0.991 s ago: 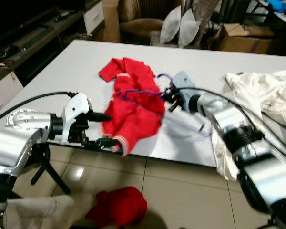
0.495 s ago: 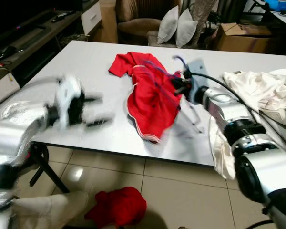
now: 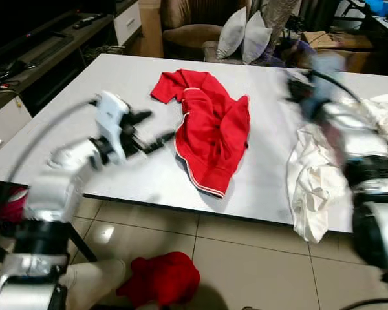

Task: Hang hanger

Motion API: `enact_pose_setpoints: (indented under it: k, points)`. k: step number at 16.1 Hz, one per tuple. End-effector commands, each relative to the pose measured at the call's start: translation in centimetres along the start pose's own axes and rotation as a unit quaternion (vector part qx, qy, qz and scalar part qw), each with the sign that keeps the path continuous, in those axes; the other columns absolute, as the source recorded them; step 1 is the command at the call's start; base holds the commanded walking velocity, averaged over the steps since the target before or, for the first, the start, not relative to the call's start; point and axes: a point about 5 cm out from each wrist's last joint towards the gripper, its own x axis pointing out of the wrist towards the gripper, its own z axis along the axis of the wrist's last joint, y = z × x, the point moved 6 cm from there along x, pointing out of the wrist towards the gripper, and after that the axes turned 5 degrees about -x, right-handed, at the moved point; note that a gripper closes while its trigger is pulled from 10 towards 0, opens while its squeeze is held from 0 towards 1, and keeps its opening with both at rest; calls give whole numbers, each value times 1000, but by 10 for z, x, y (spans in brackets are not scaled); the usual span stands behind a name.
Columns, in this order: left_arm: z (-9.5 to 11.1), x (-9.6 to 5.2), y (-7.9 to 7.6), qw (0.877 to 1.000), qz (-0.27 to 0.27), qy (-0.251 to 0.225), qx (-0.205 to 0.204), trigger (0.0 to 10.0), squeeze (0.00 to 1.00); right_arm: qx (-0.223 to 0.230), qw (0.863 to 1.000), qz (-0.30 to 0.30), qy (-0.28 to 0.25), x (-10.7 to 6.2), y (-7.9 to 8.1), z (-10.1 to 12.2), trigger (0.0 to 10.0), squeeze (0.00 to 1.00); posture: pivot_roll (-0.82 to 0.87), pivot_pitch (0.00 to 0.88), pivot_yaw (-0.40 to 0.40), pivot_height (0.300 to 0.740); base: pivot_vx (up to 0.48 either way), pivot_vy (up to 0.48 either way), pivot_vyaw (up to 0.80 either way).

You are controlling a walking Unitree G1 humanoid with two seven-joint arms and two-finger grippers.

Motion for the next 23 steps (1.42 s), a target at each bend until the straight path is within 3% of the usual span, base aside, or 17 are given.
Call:
enact_pose_setpoints:
  k: [1,4,5,8,9,10,13,15,17,18,19,20,21,23]
  points:
    - [6,5,-9,1000,-17,-6,7,10000,1000,-30,998,36,33,2,19,-16,10000,0,-176,0,66,740,0,0,0]
    - [8,6,-12,1000,-17,-11,7,10000,1000,-39,986,154,50,5,82,-30,10000,0,-169,0,57,740,0,0,0]
    - [9,4,-12,1000,-16,-12,7,10000,1000,-37,977,204,50,5,111,-31,10000,0,-165,0,54,740,0,0,0]
    - [11,1,-13,1000,-15,-12,11,10000,1000,-12,953,295,63,0,170,-33,10000,0,-159,0,48,740,0,0,0]
    - [12,0,-14,1000,-14,-12,11,10000,1000,-4,944,322,65,-3,188,-34,10000,0,-159,0,48,740,0,0,0]
    - [12,0,-14,1000,-14,-12,12,10000,1000,-2,943,327,65,-4,191,-34,10000,0,-159,0,48,740,0,0,0]
    - [12,-1,-15,1000,-14,-14,10,10000,1000,10,932,361,44,-10,200,-30,10000,0,-146,0,29,740,0,0,0]
    - [12,2,-16,1000,-13,-15,10,10000,1000,15,932,361,30,-10,194,-26,10000,0,-148,0,31,740,0,0,0]
    - [12,8,-15,999,15,-30,-9,10000,1000,25,952,305,11,-7,162,-24,10000,0,-154,0,31,740,0,0,0]
    - [12,9,-14,999,26,-34,-16,10000,1000,30,956,293,3,-7,155,-22,10000,0,-156,0,32,740,0,0,0]
    - [5,14,-8,996,69,-31,-38,10000,1000,40,967,251,-23,-9,133,-14,10000,0,-162,0,34,740,0,0,0]
    - [-1,18,-10,995,86,-26,-52,10000,780,50,975,209,-55,-17,114,-2,10000,0,-173,0,39,740,0,0,0]
    - [-5,21,-21,995,78,-26,-63,10000,0,55,980,173,-86,-30,101,10,10000,0,-180,0,44,740,0,0,0]
    - [-10,24,-33,992,70,-31,-100,10000,0,45,983,138,-116,-57,99,25,10000,0,-193,0,48,740,0,0,0]
